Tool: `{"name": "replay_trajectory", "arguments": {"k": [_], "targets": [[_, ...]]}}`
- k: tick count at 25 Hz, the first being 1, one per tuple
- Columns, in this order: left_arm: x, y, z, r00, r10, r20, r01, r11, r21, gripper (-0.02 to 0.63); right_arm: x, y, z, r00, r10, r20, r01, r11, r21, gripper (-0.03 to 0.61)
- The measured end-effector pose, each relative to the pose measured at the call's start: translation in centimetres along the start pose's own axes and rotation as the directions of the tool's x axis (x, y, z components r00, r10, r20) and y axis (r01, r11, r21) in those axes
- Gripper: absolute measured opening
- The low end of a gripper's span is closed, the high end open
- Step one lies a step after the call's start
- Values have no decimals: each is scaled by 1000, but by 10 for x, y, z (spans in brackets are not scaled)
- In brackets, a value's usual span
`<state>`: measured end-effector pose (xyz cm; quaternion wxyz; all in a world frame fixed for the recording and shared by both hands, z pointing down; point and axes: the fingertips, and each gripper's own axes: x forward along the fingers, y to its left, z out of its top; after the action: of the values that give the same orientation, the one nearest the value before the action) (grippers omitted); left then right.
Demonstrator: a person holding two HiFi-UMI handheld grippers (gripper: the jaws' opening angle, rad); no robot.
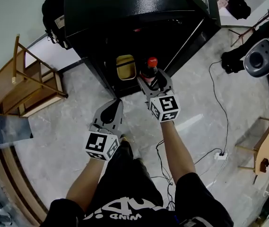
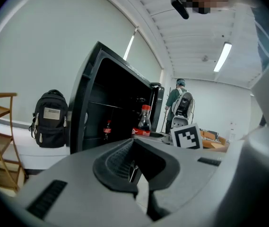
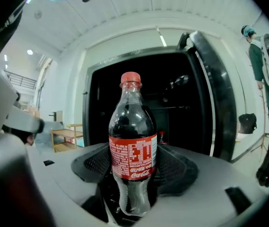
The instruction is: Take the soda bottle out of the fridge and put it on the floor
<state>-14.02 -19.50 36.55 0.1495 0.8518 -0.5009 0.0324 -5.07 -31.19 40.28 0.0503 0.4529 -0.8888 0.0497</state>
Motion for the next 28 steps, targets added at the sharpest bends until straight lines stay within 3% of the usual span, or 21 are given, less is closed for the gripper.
{"name": "replay_trajectory", "arguments": {"k": [8, 13, 21, 28], "targets": [[17, -58, -15, 992, -129, -10, 129, 992, 8, 8, -93, -26, -5, 996, -88, -2, 88, 996, -2, 310], [41, -94, -43, 978, -209, -16, 209, 977, 40, 8, -131, -60, -33, 988, -151, 15, 151, 988, 28, 310], [82, -98, -139, 948, -313, -67, 318, 944, 90, 8, -141, -95, -123, 972, -232, 29, 231, 972, 43, 310], [115, -91, -232, 921, -379, -86, 386, 919, 84, 8, -134, -111, -212, 969, -244, 38, 241, 969, 57, 310]]}}
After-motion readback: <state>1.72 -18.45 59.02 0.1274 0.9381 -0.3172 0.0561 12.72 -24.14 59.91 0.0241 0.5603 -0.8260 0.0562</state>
